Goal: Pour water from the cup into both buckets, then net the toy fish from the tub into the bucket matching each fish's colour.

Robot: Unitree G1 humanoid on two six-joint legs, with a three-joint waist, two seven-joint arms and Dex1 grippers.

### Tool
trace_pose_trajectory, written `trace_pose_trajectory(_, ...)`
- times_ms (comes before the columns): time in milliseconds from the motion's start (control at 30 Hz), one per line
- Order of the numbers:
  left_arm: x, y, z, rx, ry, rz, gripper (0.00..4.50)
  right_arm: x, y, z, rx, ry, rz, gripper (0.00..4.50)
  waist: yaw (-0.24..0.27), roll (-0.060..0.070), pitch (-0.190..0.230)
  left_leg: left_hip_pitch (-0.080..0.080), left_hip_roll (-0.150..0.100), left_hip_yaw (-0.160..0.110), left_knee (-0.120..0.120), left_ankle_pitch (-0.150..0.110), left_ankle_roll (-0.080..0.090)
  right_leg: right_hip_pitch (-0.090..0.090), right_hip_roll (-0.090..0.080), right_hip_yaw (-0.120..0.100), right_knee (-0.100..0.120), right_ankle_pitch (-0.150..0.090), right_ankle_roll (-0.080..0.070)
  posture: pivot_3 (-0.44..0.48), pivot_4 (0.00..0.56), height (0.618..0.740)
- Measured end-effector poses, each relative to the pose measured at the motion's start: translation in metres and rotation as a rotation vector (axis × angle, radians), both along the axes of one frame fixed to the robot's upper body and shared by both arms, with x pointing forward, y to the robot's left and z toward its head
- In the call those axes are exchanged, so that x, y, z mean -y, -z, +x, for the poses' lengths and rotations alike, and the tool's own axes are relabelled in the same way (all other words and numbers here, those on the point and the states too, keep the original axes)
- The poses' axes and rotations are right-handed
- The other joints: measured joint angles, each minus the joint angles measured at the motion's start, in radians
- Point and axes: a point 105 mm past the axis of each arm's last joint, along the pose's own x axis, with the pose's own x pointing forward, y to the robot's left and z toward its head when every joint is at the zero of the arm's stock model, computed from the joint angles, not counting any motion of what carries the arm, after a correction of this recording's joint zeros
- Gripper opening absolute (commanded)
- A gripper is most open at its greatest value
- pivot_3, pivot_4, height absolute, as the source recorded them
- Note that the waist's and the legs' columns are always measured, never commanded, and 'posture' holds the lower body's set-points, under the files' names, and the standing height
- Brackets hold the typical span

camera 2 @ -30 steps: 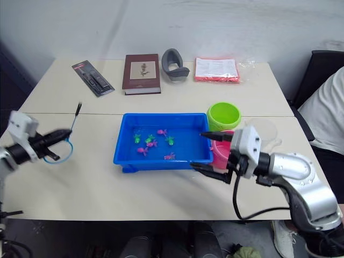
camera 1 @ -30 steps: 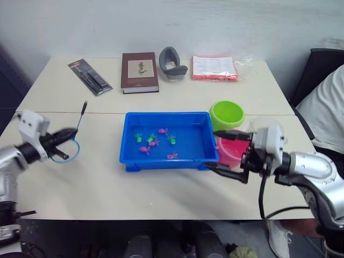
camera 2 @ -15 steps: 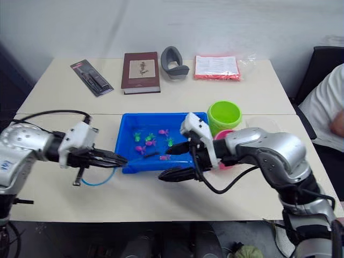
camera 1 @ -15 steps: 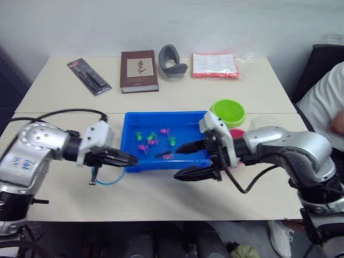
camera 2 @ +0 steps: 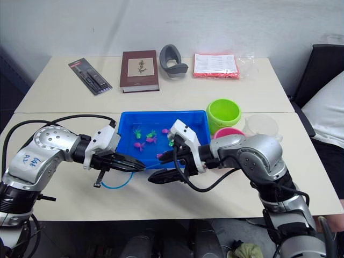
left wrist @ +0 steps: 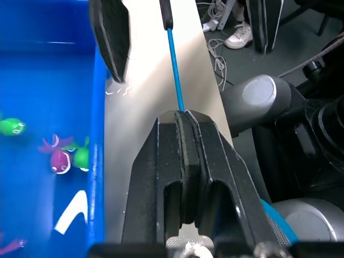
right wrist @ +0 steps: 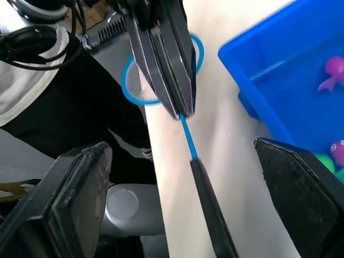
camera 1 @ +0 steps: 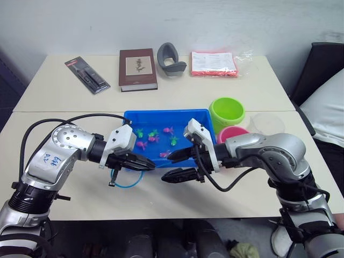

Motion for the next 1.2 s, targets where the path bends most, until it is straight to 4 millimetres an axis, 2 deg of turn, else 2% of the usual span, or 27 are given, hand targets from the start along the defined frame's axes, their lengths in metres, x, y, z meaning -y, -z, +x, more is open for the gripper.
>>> trace_pose_trajectory(133,0.000,0.001,-0.001,-0.013,0.002,0.002,0.07,0.000,-0.003,0.001,-0.040,0.008,0.021,4.50,0.001,0.000,0.000,-0.001,0.000,0.000,0.000,0.000,0.000,0.000,0.000,0.000,0.000,0.000,0.000,0.000,0.150,0.740)
trace_pose_trajectory(233,-0.002,0.003,-0.001,-0.019,0.000,0.011,0.00,-0.002,-0.004,0.000,-0.054,0.002,0.028,3.69,0.001,0.000,0.000,-0.001,0.000,0.000,0.000,0.000,0.000,0.000,0.000,0.000,0.000,0.000,0.000,0.000,0.150,0.740)
trace_pose_trajectory(400,-0.002,0.004,-0.002,-0.023,-0.001,0.013,0.00,0.001,-0.008,0.005,-0.059,0.027,0.044,1.45,0.001,0.000,0.000,0.000,0.000,0.000,0.000,0.000,0.000,0.000,0.000,0.000,0.000,0.000,0.000,0.000,0.150,0.740)
trace_pose_trajectory(467,-0.001,0.004,-0.002,-0.029,-0.004,0.012,0.00,0.001,-0.008,0.005,-0.060,0.028,0.043,0.38,0.000,0.000,0.000,0.000,0.000,0.000,0.000,0.000,0.000,0.000,0.000,0.000,0.000,0.000,0.000,0.000,0.150,0.740)
trace_pose_trajectory(500,-0.001,0.005,-0.001,-0.030,-0.006,0.012,0.00,0.001,-0.008,0.005,-0.060,0.027,0.042,0.02,0.000,0.000,0.000,-0.001,0.000,0.000,0.000,0.000,0.000,0.000,0.000,0.000,0.000,0.000,0.000,0.000,0.150,0.740)
trace_pose_trajectory(667,-0.001,0.006,-0.003,-0.031,-0.013,0.005,0.00,0.000,-0.008,0.005,-0.067,0.022,0.047,0.02,0.001,0.000,0.000,-0.001,0.000,0.000,0.000,0.000,0.000,0.000,0.000,0.000,0.000,0.000,0.000,0.000,0.150,0.740)
trace_pose_trajectory(767,-0.002,0.005,-0.005,-0.039,-0.015,-0.019,0.90,0.000,-0.009,0.005,-0.065,0.013,0.059,0.00,0.000,0.000,0.000,0.000,0.000,0.000,0.000,0.000,0.000,0.000,0.000,0.000,0.000,0.000,0.000,0.000,0.150,0.740)
trace_pose_trajectory(867,0.002,-0.004,-0.007,-0.034,-0.006,-0.084,2.12,0.000,-0.015,0.006,-0.031,0.005,0.091,0.00,0.001,0.000,0.000,-0.001,0.000,0.000,0.000,0.000,0.000,0.000,0.000,0.000,0.000,0.000,0.000,0.000,0.150,0.740)
trace_pose_trajectory(1033,-0.011,-0.050,0.007,0.063,-0.132,-0.291,4.35,0.003,-0.032,0.004,0.078,-0.025,0.156,0.00,0.001,0.000,0.000,-0.001,0.000,0.000,0.000,0.000,0.000,0.000,0.000,0.000,0.000,0.000,0.000,0.000,0.150,0.740)
trace_pose_trajectory(1133,-0.045,-0.081,0.012,0.061,-0.278,-0.393,4.43,0.016,-0.047,0.005,0.159,-0.006,0.188,0.00,-0.003,0.000,0.000,0.000,0.000,0.000,0.000,0.000,0.000,0.000,0.000,0.000,0.000,0.000,0.001,0.000,0.150,0.740)
trace_pose_trajectory(1200,-0.061,-0.094,0.014,0.080,-0.348,-0.432,4.43,0.023,-0.049,0.007,0.178,0.013,0.183,0.00,-0.001,0.000,0.000,0.000,0.000,0.000,0.000,0.000,0.000,0.000,0.000,0.000,0.000,0.000,0.000,0.000,0.150,0.740)
